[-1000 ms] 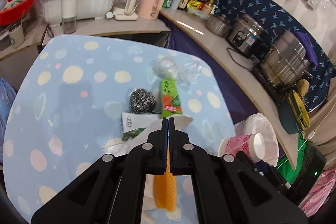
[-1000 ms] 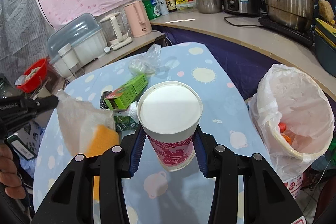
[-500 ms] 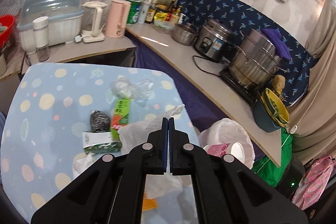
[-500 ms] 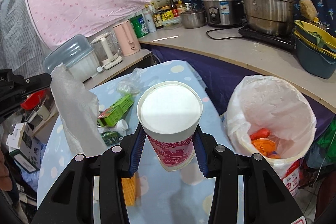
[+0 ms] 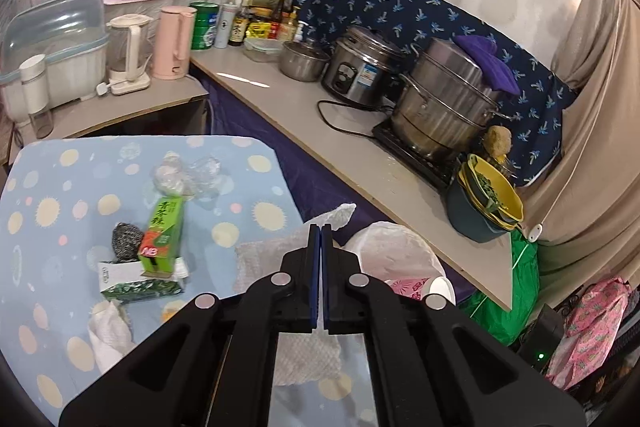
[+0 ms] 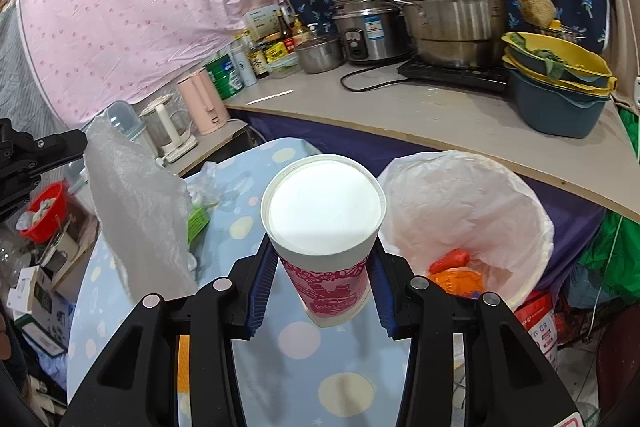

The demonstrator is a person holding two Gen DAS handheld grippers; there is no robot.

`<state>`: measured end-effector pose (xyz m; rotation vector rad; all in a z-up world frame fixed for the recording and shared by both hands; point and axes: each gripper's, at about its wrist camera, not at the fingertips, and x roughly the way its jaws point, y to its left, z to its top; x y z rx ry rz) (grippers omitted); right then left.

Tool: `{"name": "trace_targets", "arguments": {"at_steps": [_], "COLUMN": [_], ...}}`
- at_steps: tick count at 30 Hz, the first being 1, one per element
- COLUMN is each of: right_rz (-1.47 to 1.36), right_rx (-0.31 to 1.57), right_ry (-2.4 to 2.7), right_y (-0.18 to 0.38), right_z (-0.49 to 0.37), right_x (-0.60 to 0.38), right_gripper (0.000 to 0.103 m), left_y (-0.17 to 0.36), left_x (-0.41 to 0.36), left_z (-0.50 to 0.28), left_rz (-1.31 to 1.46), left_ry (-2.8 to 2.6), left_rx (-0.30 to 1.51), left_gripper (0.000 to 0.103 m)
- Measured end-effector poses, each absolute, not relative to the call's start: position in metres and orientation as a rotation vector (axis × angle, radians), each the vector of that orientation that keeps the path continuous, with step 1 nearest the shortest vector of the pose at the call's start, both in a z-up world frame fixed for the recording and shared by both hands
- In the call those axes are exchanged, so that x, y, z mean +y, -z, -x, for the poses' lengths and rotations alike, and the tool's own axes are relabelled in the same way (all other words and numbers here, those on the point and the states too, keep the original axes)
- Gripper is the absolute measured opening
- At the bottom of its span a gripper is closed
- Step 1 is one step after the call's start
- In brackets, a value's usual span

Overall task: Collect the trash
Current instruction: 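Carry the foam net and paper cup over the white lined bin, then open both tools to drop the foam net and paper cup into the bin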

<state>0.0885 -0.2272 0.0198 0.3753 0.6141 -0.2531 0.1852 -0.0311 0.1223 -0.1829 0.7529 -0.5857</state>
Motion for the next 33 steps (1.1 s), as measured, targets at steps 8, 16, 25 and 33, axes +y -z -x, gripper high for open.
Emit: {"name": "trace_targets", "arguments": {"at_steps": [8, 16, 25, 33], "right_rz": [-0.403, -0.422, -0.469, -0.473], "right_rx": [0.616, 0.645, 0.682, 0.69], "right_ry": [0.363, 0.448, 0.489, 0.508], "right_y": [-0.009, 0.012, 0.036, 0.042], "right_z": [-0.077, -0.077, -0.088, -0.096], "right_x": [-0.28, -0.33, -0.369, -0.374], "right_gripper": [0.042, 0.042, 0.042, 0.044], "left_y": [-0.132, -0.123, -0.088, -0.055], "left_x": [-0.099, -0.172, -0.23, -0.247], "left_z": [-0.179, -0.181, -0.199, -0.215], "left_rz": [0.127, 0.073, 0.032, 0.029], "left_ry": [0.691, 0.777, 0.825, 0.797], "left_rx": [0.749, 0.769, 0.832, 0.904], "left_gripper": [0.0, 0.0, 0.0, 0.009]}}
